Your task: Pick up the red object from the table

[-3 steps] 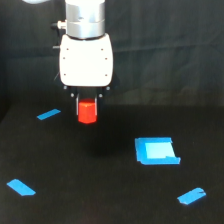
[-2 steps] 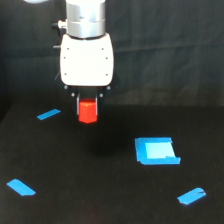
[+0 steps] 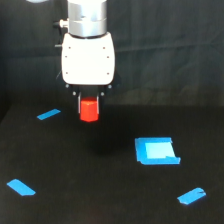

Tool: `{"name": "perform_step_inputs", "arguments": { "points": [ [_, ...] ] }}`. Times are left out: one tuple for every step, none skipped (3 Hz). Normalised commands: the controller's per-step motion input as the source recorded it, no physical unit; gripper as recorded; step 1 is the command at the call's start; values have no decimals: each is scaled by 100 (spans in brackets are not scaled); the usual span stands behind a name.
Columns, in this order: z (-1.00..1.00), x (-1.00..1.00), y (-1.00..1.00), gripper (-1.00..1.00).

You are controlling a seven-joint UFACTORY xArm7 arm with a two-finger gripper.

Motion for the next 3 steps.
{"name": "perform_step_inputs", "arguments": {
  "points": [
    [17, 6, -3, -100],
    [8, 4, 4, -100],
    [16, 3, 4, -92]
  ]
}}
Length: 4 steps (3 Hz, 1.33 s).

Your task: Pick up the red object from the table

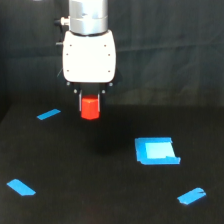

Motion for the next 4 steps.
{"name": "perform_step_inputs", "arguments": {
  "points": [
    [15, 8, 7, -100],
    [16, 4, 7, -100],
    [8, 12, -7, -100],
    [4, 3, -6, -97]
  ]
}}
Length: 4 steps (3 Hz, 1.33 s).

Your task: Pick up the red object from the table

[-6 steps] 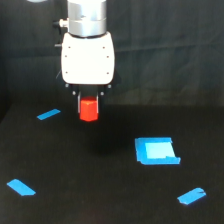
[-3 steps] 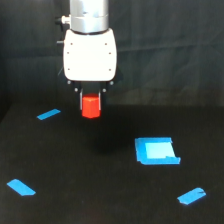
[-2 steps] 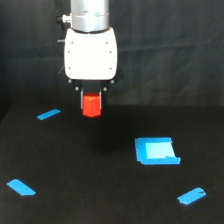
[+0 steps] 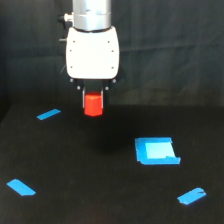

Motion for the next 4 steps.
{"name": "perform_step_inputs", "arguments": {
  "points": [
    [13, -3, 3, -100],
    [4, 7, 1, -100],
    [7, 4, 6, -100],
    [-3, 6, 0, -96]
  ]
}}
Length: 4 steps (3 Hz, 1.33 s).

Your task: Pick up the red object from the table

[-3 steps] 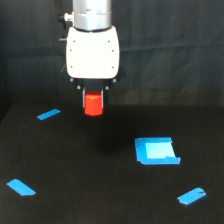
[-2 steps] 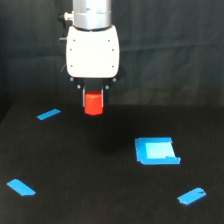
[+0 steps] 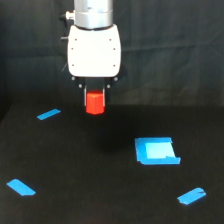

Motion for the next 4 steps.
{"name": "perform_step_inputs", "arguments": {
  "points": [
    [8, 3, 12, -92],
    [-1, -1, 2, -95],
    [4, 5, -15, -100],
    [3, -2, -2, -100]
  ]
}}
